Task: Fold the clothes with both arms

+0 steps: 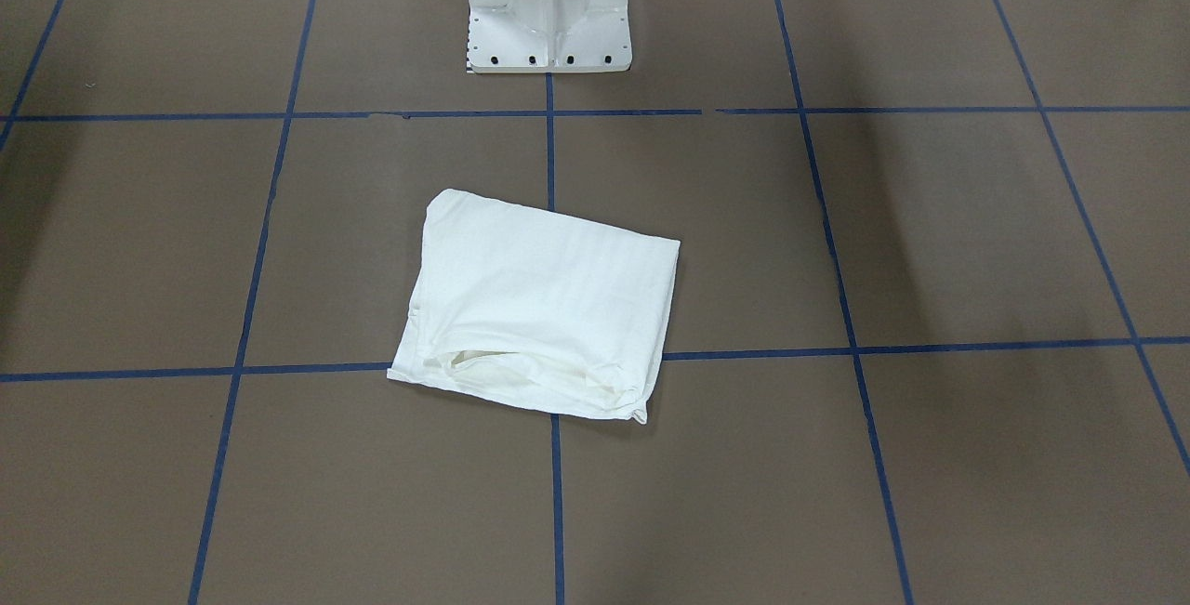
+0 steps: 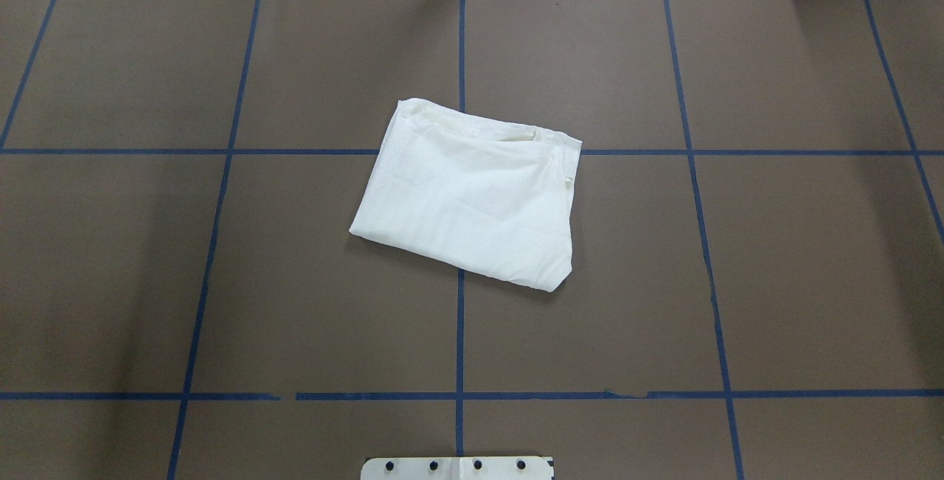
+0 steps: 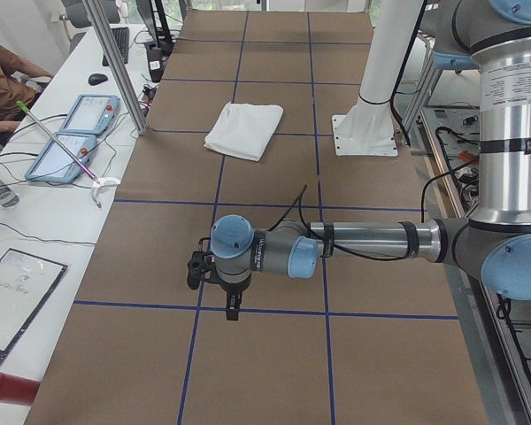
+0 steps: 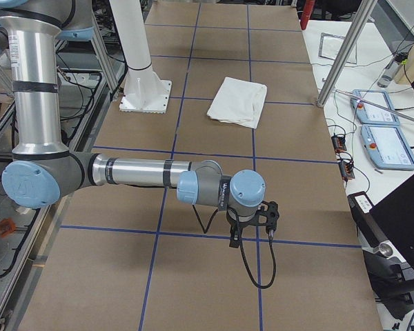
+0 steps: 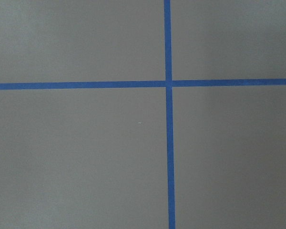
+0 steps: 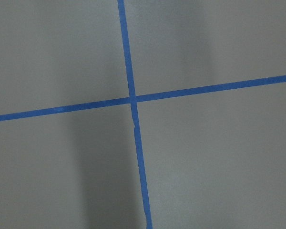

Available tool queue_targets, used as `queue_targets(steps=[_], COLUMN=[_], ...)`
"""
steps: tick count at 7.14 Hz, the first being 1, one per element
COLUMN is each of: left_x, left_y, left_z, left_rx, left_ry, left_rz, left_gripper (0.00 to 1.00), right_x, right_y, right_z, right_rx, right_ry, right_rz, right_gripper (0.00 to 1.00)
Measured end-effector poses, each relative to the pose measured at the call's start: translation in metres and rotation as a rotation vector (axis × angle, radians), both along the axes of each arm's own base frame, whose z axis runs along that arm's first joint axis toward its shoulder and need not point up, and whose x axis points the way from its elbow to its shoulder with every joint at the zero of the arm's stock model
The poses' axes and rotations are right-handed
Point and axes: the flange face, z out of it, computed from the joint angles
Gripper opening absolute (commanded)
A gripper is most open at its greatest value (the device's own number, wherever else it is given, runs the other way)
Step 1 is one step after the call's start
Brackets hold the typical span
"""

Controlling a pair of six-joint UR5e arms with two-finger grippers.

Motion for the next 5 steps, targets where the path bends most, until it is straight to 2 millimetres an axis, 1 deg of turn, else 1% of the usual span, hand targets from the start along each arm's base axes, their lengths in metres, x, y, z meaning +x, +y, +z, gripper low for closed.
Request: queue_targets(steps=[5], left_x=[0.0001], left_y=[0.0009], left_z=[0.0015], left_rx=[-0.002], left_ry=[0.000], left_rz=[0.004], left_gripper=[1.00], right_x=[0.0012], right_y=[0.0006], right_z=[0.0010], right_rx=[0.005], right_ry=[0.019], right_rz=[-0.005], right_gripper=[1.00])
